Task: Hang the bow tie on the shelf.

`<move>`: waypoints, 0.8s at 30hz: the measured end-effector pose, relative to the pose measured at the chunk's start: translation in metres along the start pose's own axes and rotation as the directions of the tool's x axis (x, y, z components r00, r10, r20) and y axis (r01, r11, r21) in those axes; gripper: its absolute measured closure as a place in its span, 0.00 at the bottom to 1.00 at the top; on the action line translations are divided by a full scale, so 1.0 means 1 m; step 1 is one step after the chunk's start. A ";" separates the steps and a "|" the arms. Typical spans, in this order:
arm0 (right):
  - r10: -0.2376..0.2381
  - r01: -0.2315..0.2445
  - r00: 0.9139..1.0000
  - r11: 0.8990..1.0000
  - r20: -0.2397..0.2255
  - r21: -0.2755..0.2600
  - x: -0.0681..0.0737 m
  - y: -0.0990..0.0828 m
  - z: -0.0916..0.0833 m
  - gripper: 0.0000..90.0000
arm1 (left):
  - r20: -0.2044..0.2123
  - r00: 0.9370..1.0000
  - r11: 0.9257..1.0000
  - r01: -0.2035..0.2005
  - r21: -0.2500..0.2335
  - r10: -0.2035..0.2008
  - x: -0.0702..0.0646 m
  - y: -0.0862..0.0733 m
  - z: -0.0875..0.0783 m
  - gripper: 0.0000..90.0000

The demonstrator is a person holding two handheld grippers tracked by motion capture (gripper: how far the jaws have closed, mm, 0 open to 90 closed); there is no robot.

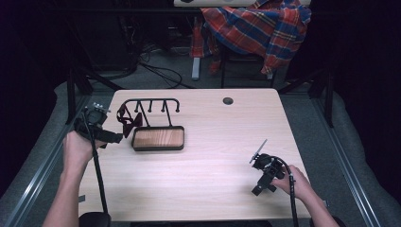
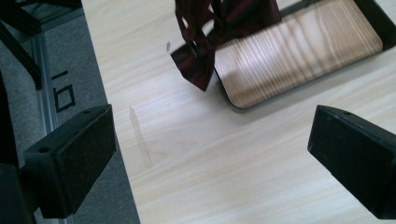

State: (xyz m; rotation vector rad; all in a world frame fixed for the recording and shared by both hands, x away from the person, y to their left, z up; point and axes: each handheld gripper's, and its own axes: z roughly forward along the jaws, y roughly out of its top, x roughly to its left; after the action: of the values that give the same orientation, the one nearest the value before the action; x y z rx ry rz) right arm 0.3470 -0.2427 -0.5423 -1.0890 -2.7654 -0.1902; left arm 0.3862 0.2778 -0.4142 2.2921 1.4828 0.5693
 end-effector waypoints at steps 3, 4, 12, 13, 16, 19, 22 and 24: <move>0.000 0.000 1.000 1.000 0.000 0.000 0.000 0.000 0.000 0.14 | 0.007 1.000 1.000 -0.002 0.006 0.002 -0.004 -0.007 0.002 0.00; 0.000 0.000 1.000 1.000 0.001 -0.001 0.000 0.000 0.000 0.14 | 0.006 1.000 1.000 -0.003 0.005 0.003 -0.005 -0.010 0.003 0.00; 0.000 0.000 1.000 1.000 0.006 -0.002 0.000 0.000 -0.001 0.14 | 0.024 1.000 1.000 -0.012 0.024 0.011 -0.014 -0.026 0.008 0.00; 0.000 0.000 1.000 1.000 0.006 -0.002 0.000 0.000 -0.001 0.14 | 0.024 1.000 1.000 -0.012 0.024 0.011 -0.014 -0.026 0.008 0.00; -0.002 0.002 1.000 1.000 0.002 -0.002 0.001 0.000 -0.001 0.14 | 0.033 0.999 1.000 -0.014 0.017 0.013 -0.020 -0.035 0.008 0.00; -0.002 0.002 1.000 1.000 0.003 -0.002 0.001 0.000 -0.001 0.14 | 0.046 0.999 0.999 -0.028 0.015 0.027 -0.021 -0.039 0.010 0.00; -0.001 0.001 1.000 1.000 0.004 -0.002 0.001 0.000 -0.001 0.14 | 0.058 0.998 1.000 -0.022 0.015 0.021 -0.023 -0.044 0.013 0.00; 0.000 0.000 1.000 1.000 0.005 -0.004 0.001 0.000 -0.001 0.14 | 0.071 0.997 1.000 -0.018 0.016 0.016 -0.025 -0.050 0.017 0.00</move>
State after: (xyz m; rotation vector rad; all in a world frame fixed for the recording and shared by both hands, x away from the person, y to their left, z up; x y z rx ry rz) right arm 0.3466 -0.2424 -0.5412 -1.0917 -2.7708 -0.1932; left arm 0.3469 0.2733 -0.4571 2.3150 1.4417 0.4763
